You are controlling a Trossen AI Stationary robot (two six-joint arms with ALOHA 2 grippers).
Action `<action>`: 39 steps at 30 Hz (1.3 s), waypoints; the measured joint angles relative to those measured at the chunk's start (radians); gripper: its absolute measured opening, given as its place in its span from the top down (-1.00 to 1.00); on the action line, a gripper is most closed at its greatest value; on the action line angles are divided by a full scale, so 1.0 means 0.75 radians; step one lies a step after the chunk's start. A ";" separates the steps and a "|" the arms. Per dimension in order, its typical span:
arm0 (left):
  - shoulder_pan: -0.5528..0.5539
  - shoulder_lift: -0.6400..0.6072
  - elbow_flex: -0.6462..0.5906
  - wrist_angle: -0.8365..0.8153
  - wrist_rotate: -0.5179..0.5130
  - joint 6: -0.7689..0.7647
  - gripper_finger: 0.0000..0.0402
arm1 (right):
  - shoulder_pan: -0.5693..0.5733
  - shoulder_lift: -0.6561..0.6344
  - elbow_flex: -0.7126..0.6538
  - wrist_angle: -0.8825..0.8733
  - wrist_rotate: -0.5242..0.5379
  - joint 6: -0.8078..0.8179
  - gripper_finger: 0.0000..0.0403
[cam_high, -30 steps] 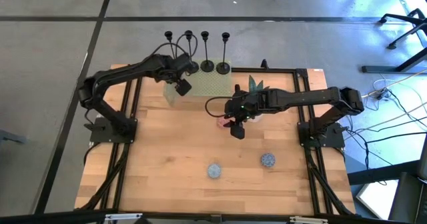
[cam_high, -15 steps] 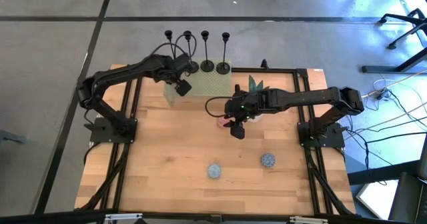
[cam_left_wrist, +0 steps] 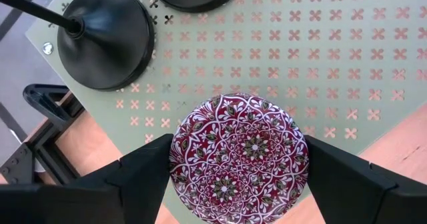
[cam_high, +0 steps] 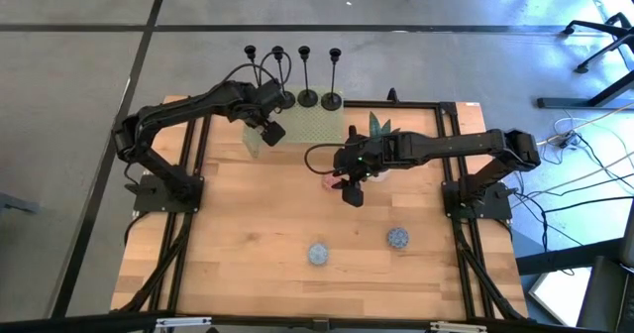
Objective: Pick & Place candle stick holders
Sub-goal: Put the purple scented candle on the shelf
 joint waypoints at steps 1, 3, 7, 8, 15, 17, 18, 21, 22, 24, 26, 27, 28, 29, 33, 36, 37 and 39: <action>0.000 0.000 0.000 0.001 0.000 0.000 -0.55 | 0.000 0.000 0.000 0.000 0.000 0.000 0.09; 0.000 0.000 0.000 0.000 0.000 0.000 -0.55 | 0.000 0.000 0.000 0.000 0.000 0.000 0.09; 0.000 -0.001 0.000 0.000 0.000 0.000 -0.55 | 0.000 0.000 0.000 0.000 0.001 0.000 0.09; 0.001 -0.001 0.000 0.000 0.000 0.000 -0.55 | 0.000 0.000 0.000 0.000 0.001 0.000 0.09; 0.002 -0.001 0.000 0.002 0.025 -0.029 -0.55 | 0.000 0.000 0.000 0.000 0.001 0.000 0.09; 0.002 -0.001 0.000 0.004 0.032 -0.029 -0.56 | 0.000 0.000 0.000 0.001 0.001 0.000 0.09; 0.002 -0.001 0.001 0.005 0.036 -0.021 -0.56 | 0.000 0.000 0.000 0.001 0.001 0.000 0.09; 0.002 -0.001 0.001 0.007 0.046 0.023 -0.56 | 0.000 0.000 0.000 0.001 0.001 0.000 0.09; 0.002 -0.001 0.001 0.009 0.046 0.031 -0.56 | 0.000 0.000 0.000 0.001 0.001 0.000 0.09; 0.002 -0.001 0.001 0.011 0.038 0.036 -0.56 | 0.000 0.000 0.000 0.001 0.001 0.000 0.09; 0.002 -0.001 0.001 0.011 0.028 0.059 -0.56 | 0.000 0.000 0.000 0.001 0.001 0.000 0.09; 0.002 -0.001 0.001 0.011 0.027 0.069 -0.56 | 0.000 0.000 0.000 0.001 0.001 0.000 0.09; 0.002 -0.001 0.001 0.011 0.027 0.074 -0.56 | 0.000 0.000 0.000 0.001 0.001 0.000 0.09; 0.002 -0.001 0.001 0.011 0.026 0.075 -0.56 | 0.000 0.000 0.000 0.001 0.001 0.000 0.09; 0.002 -0.001 0.001 0.011 0.020 0.075 -0.56 | 0.000 0.000 0.000 0.001 0.001 0.000 0.09; 0.002 -0.001 0.001 0.011 0.019 0.081 -0.56 | 0.000 0.000 0.000 0.001 0.001 0.000 0.09; 0.002 -0.001 0.001 0.011 0.015 0.081 -0.56 | 0.000 0.000 0.000 0.001 0.001 0.000 0.09; 0.002 -0.001 0.001 0.011 0.008 0.083 -0.56 | 0.000 0.000 0.000 0.001 0.001 0.000 0.09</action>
